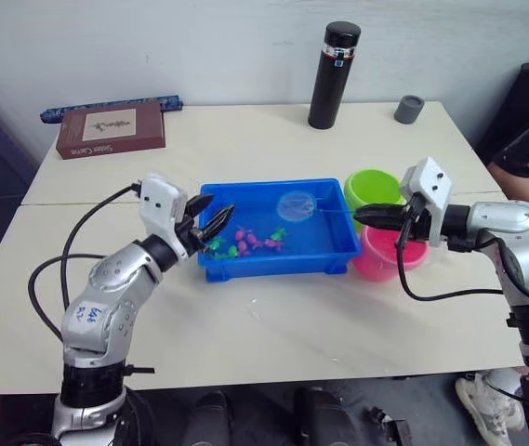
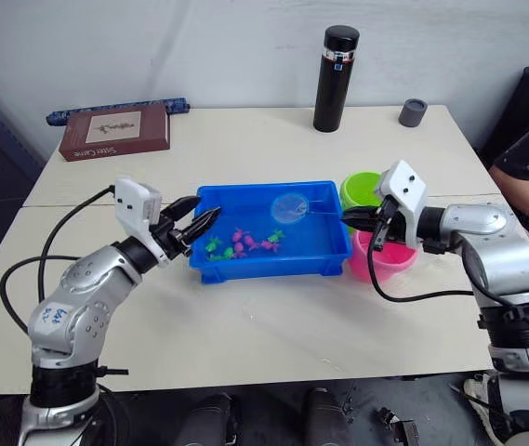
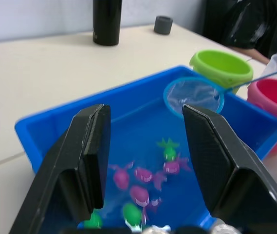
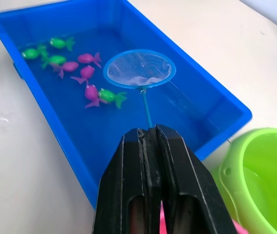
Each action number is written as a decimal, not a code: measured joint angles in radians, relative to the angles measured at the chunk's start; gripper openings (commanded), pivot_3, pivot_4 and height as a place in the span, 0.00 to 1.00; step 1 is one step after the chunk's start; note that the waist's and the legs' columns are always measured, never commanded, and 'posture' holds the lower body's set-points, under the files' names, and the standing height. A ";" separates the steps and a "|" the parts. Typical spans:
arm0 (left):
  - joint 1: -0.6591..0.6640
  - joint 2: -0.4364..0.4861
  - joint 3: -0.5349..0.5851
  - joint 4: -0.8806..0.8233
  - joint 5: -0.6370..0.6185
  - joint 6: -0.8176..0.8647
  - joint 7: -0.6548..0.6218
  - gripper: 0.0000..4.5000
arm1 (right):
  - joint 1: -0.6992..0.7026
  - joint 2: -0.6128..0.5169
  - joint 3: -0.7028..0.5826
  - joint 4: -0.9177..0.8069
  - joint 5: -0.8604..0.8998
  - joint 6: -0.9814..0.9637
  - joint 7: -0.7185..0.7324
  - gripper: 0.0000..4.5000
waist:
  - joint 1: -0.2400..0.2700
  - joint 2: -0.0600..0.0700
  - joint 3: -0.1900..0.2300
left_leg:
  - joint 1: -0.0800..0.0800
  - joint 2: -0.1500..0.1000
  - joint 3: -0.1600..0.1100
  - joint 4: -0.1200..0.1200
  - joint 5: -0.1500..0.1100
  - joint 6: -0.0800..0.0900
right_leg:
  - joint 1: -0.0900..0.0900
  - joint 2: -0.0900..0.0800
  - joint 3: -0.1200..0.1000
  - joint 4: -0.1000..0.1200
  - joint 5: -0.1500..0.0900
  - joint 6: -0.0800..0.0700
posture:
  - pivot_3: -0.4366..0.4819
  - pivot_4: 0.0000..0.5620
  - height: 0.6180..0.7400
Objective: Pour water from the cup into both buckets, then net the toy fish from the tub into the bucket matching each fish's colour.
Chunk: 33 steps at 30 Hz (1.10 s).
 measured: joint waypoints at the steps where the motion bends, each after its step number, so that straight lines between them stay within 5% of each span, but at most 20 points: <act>1: 0.003 0.000 0.000 -0.009 0.000 0.005 0.004 0.58 | 0.001 0.000 0.000 -0.001 -0.001 -0.004 0.000 0.00 | 0.000 0.000 0.000 | 0.000 0.000 0.000 0.000 0.000 0.000 | 0.000 0.000 0.000 0.000 0.000 0.000 | 0.48 0.27 1.00; 9: 0.013 0.008 -0.029 -0.077 -0.003 0.089 0.041 0.58 | 0.039 -0.001 0.002 -0.051 -0.002 -0.017 0.009 0.00 | 0.000 0.000 0.000 | 0.000 0.000 0.000 0.000 0.000 0.000 | 0.000 0.000 0.000 0.000 0.000 0.000 | 0.48 0.27 1.00; 12: 0.013 0.005 -0.029 -0.098 -0.010 0.122 0.054 0.74 | 0.039 -0.001 0.002 -0.063 -0.002 -0.015 0.009 0.00 | -0.002 0.000 0.000 | 0.000 0.000 0.000 0.000 0.000 0.000 | 0.000 0.000 0.000 0.000 0.000 0.000 | 0.48 0.27 1.00; 15: 0.013 0.003 -0.029 -0.122 -0.016 0.132 0.067 1.00 | 0.040 -0.001 0.002 -0.069 -0.001 -0.010 0.009 0.00 | 0.000 0.000 0.000 | 0.000 0.000 0.000 0.000 0.000 0.000 | 0.000 0.000 0.000 0.000 0.000 0.000 | 0.48 0.27 1.00; 33: 0.037 -0.009 -0.069 -0.227 -0.040 0.295 0.126 1.00 | 0.079 -0.018 0.021 -0.093 -0.059 -0.078 0.059 0.00 | 0.000 0.000 0.000 | 0.002 0.000 0.000 0.000 0.000 0.000 | 0.002 0.000 0.000 -0.001 0.000 0.000 | 0.48 0.27 1.00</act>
